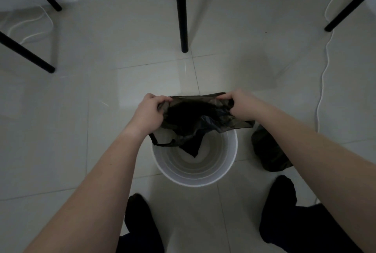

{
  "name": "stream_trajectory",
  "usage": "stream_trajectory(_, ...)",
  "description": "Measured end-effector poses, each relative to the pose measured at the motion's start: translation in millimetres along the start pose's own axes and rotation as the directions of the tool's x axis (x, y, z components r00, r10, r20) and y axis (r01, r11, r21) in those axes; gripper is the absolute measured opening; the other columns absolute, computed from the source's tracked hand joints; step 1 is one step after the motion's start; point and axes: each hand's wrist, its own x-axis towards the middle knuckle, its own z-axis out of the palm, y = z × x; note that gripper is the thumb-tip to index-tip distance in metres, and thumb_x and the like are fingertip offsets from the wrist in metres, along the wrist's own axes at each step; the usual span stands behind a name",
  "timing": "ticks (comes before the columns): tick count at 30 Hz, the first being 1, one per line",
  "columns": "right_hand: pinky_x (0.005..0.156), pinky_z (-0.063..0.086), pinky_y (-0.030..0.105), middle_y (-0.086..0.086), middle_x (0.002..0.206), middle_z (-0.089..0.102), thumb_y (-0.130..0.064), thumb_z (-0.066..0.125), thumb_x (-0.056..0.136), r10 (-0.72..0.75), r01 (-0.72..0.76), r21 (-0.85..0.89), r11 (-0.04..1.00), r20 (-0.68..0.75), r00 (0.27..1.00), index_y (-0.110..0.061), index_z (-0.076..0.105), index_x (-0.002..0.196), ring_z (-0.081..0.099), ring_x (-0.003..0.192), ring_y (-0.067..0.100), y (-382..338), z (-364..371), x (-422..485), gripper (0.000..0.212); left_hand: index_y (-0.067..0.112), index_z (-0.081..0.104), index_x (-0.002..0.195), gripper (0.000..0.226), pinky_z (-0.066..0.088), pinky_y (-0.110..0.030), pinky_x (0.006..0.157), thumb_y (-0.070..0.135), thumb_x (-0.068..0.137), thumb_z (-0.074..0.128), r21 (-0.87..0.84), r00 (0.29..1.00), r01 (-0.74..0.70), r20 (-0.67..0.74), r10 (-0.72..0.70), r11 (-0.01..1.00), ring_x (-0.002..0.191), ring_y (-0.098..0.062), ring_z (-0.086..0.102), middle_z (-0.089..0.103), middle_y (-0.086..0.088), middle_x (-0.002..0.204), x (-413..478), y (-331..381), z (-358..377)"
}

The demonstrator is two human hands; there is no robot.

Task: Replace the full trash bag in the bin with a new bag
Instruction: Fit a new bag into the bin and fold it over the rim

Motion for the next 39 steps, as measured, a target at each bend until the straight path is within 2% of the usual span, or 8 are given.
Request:
stream_trajectory(5,0.079,0.040,0.020,0.003,0.125,0.070,-0.009,0.054,0.095,-0.003,0.001,0.038,0.999,0.035,0.999,-0.037,0.060,0.139,0.061,0.096,0.020,8,5,16,0.053,0.030,0.069,0.136,0.060,0.041,-0.034,0.115,-0.007,0.092,0.050,0.034,0.994,0.088,0.055,-0.090,0.996,0.121,-0.035,0.058,0.048,-0.005,0.120,15,-12,2)
stream_trajectory(11,0.095,0.041,0.023,0.012,0.147,0.056,-0.006,0.048,0.093,0.076,-0.075,-0.013,0.997,0.136,0.988,-0.026,0.046,0.153,0.056,0.129,0.031,11,9,29,0.063,0.038,0.066,0.138,0.068,0.043,-0.052,0.115,-0.003,0.088,0.048,0.106,0.970,0.184,0.139,-0.198,0.977,0.128,-0.037,0.058,0.057,-0.010,0.137,28,-25,10)
stream_trajectory(18,0.084,0.045,0.027,0.006,0.120,0.068,-0.002,0.043,0.090,0.112,-0.070,-0.149,0.986,0.293,0.950,-0.031,0.061,0.139,0.061,0.105,0.026,8,6,23,0.059,0.034,0.072,0.134,0.059,0.054,-0.039,0.102,-0.002,0.092,0.051,0.115,0.955,0.181,0.215,-0.202,0.977,0.122,-0.033,0.065,0.073,-0.005,0.131,21,-34,6)
stream_trajectory(25,0.082,0.056,0.041,0.015,0.104,0.070,-0.004,0.049,0.088,0.201,-0.034,-0.405,0.914,0.376,0.905,-0.014,0.066,0.110,0.068,0.094,0.031,10,-2,-6,0.030,0.028,0.073,0.129,0.069,0.050,-0.031,0.082,-0.015,0.079,0.050,0.231,0.926,0.116,0.328,-0.189,0.966,0.114,-0.034,0.066,0.073,-0.006,0.113,2,-47,-3)
stream_trajectory(28,0.089,0.055,0.040,0.014,0.119,0.069,-0.013,0.062,0.086,0.238,-0.072,-0.416,0.907,0.364,0.900,-0.017,0.059,0.137,0.067,0.108,0.032,13,-8,-15,0.050,0.032,0.071,0.135,0.077,0.042,-0.022,0.090,-0.017,0.079,0.050,0.200,0.947,0.095,0.284,-0.151,0.975,0.128,-0.023,0.060,0.071,0.003,0.127,-4,-45,-11)
stream_trajectory(31,0.104,0.046,0.035,0.008,0.144,0.058,-0.023,0.067,0.089,0.213,-0.104,-0.351,0.930,0.287,0.934,-0.025,0.049,0.150,0.055,0.129,0.029,15,-19,-25,0.064,0.030,0.068,0.140,0.074,0.041,-0.025,0.105,-0.014,0.082,0.055,0.145,0.985,0.054,0.156,-0.077,0.988,0.139,-0.026,0.052,0.061,-0.005,0.145,-9,-40,-19)
stream_trajectory(36,0.110,0.036,0.036,0.014,0.134,0.061,-0.021,0.057,0.090,0.205,-0.214,-0.289,0.933,-0.062,0.977,-0.023,0.068,0.126,0.050,0.129,0.034,29,-23,-31,0.037,0.028,0.070,0.135,0.062,0.039,-0.028,0.111,-0.008,0.086,0.061,0.074,0.995,0.037,0.087,-0.043,0.997,0.138,-0.025,0.052,0.057,-0.005,0.147,-27,-31,-24)
stream_trajectory(39,0.099,0.037,0.033,0.010,0.126,0.060,-0.025,0.064,0.085,0.037,-0.094,-0.183,0.978,-0.292,0.956,-0.023,0.067,0.115,0.050,0.124,0.033,29,-12,-42,0.031,0.030,0.076,0.123,0.052,0.032,-0.010,0.109,-0.004,0.085,0.063,-0.006,0.992,-0.086,-0.088,0.086,0.996,0.129,-0.010,0.055,0.063,0.001,0.134,-39,-16,-23)
